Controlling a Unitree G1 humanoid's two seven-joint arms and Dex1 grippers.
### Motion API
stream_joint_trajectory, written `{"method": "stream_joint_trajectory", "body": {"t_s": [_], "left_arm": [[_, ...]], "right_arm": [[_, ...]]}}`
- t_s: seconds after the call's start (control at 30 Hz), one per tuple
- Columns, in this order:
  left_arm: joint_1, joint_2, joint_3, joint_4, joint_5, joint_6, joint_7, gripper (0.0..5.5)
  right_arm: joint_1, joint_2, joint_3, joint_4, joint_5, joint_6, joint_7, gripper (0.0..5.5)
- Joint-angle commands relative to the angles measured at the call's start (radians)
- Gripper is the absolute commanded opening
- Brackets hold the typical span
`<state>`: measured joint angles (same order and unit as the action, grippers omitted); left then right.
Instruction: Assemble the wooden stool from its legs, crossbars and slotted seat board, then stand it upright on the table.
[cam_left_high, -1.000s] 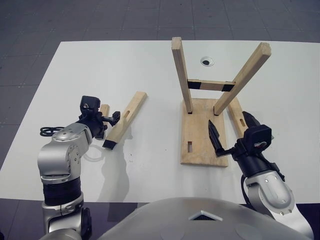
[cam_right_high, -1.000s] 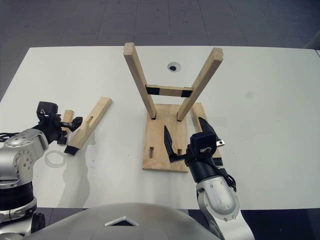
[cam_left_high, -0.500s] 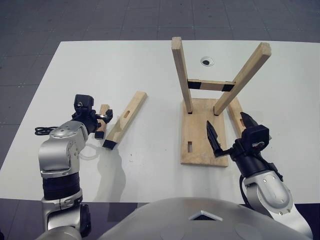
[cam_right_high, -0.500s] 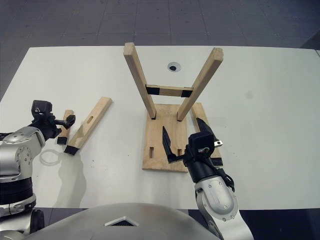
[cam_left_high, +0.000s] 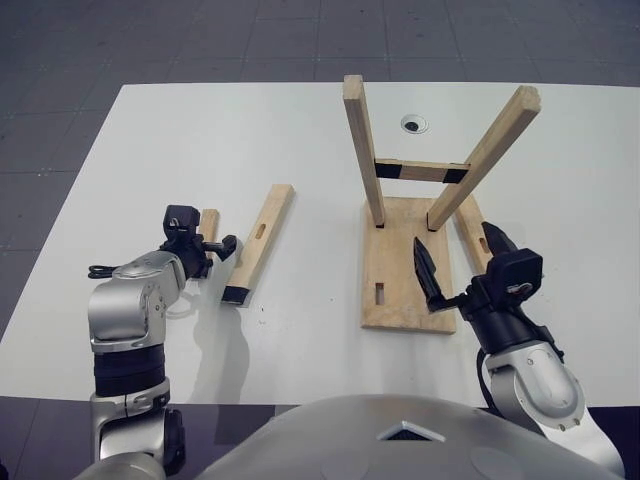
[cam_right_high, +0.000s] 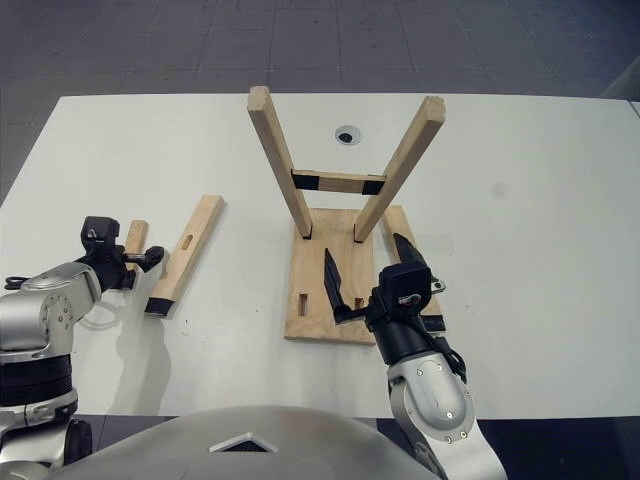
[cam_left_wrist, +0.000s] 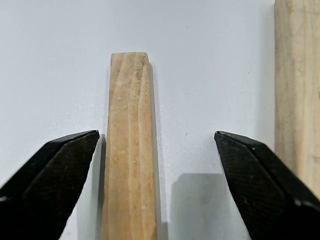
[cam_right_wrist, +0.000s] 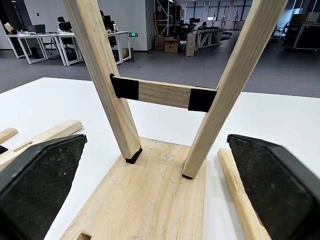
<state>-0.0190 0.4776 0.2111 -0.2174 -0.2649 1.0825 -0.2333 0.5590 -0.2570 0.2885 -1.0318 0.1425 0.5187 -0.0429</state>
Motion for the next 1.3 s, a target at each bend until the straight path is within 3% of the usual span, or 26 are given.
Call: {"method": "stream_joint_trajectory", "body": {"t_s": [0.03,0.57,0.77,0.87,1.0,1.13,1.3], "left_arm": [[0.039,-0.017,-0.002,0.046,0.006,0.065,0.012,3.73],[0.075,-0.048,0.019,0.013,-0.025,0.139,0.015,1.38],[0.092,-0.085,0.058,-0.059,-0.054,0.156,0.014,1.33],[0.105,-0.111,0.092,-0.141,-0.076,0.130,0.012,1.33],[0.183,-0.182,0.118,-0.397,-0.144,0.031,-0.010,1.33],[0.374,-0.192,0.048,-0.605,-0.134,-0.110,-0.039,1.33],[0.528,-0.161,-0.048,-0.690,0.007,-0.363,-0.030,1.33]], "right_arm": [[-0.002,-0.016,0.001,-0.015,0.017,-0.014,-0.014,5.22],[0.003,-0.074,0.005,-0.015,0.055,-0.053,-0.066,5.22],[0.006,-0.092,-0.018,-0.015,0.081,-0.059,-0.088,5.22],[-0.014,-0.104,-0.088,-0.015,0.134,-0.068,-0.096,5.22],[-0.053,-0.143,-0.197,-0.015,0.348,-0.100,-0.101,5.22],[-0.087,-0.241,-0.258,-0.015,0.700,-0.155,-0.133,5.22],[-0.140,-0.368,-0.229,-0.015,0.995,-0.208,-0.168,5.22]]}}
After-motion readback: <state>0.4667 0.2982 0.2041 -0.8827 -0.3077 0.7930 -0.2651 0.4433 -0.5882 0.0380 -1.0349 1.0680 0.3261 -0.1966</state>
